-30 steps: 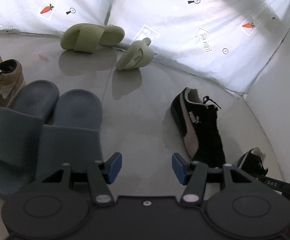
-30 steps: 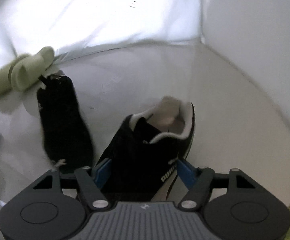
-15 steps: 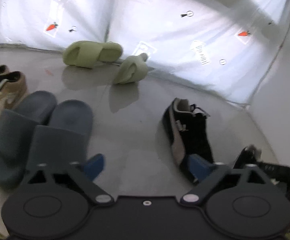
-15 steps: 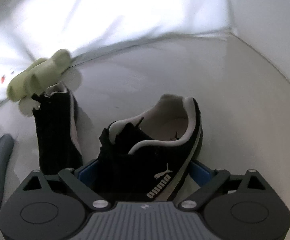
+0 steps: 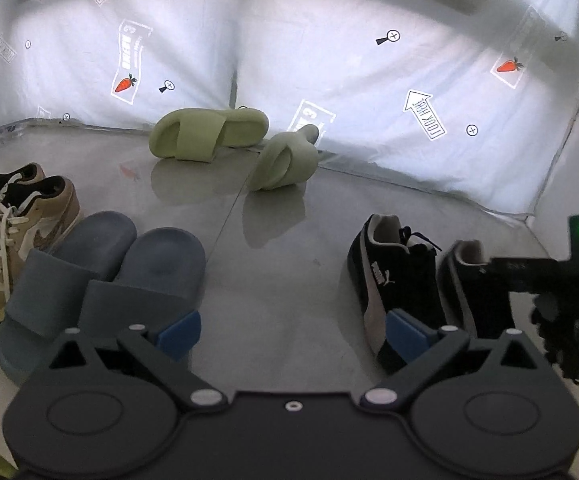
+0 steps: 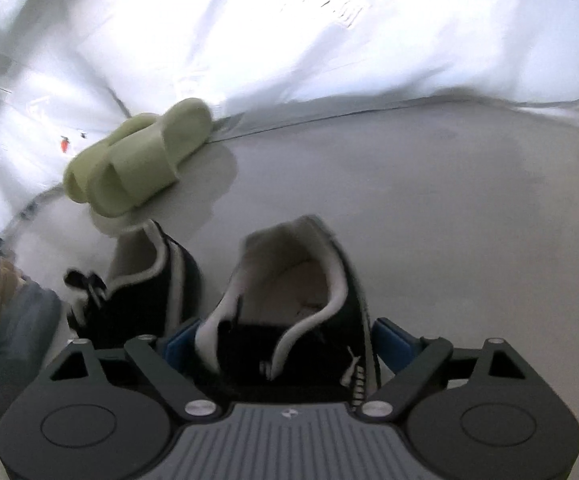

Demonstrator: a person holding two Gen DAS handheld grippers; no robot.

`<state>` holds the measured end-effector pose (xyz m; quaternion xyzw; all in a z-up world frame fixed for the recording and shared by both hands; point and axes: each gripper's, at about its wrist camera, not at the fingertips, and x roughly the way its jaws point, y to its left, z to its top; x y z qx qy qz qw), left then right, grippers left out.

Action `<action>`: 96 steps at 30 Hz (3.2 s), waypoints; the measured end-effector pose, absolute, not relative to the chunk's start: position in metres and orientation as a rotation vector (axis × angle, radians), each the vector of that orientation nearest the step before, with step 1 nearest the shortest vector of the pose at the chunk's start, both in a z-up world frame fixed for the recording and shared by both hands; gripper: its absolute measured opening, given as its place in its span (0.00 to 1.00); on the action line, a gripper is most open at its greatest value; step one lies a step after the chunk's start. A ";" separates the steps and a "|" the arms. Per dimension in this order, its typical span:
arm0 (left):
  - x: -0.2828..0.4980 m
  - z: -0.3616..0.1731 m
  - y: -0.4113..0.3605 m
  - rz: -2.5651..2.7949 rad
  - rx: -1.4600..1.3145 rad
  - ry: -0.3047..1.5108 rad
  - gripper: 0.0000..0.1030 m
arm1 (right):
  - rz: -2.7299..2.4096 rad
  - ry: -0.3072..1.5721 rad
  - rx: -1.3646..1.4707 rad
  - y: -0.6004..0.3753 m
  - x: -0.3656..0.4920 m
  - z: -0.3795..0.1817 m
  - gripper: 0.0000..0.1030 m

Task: Organize scattered shoes
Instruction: 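Push the two black sneakers together with the right tool to pair them, then hold the black sneakers together with the right tool, then open and withdraw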

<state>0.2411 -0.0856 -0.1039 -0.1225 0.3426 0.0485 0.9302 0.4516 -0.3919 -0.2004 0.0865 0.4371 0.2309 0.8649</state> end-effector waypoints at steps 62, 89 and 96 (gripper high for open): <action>0.353 -0.126 -0.136 -0.107 -0.182 0.808 0.97 | 0.585 0.945 0.071 -0.375 0.398 -0.184 0.51; 0.323 -0.118 -0.077 0.030 -0.296 0.754 0.97 | 0.697 0.987 0.350 -0.340 0.414 -0.208 0.67; 0.302 -0.117 -0.046 0.004 -0.311 0.729 0.97 | 0.707 0.994 0.321 -0.301 0.381 -0.206 0.67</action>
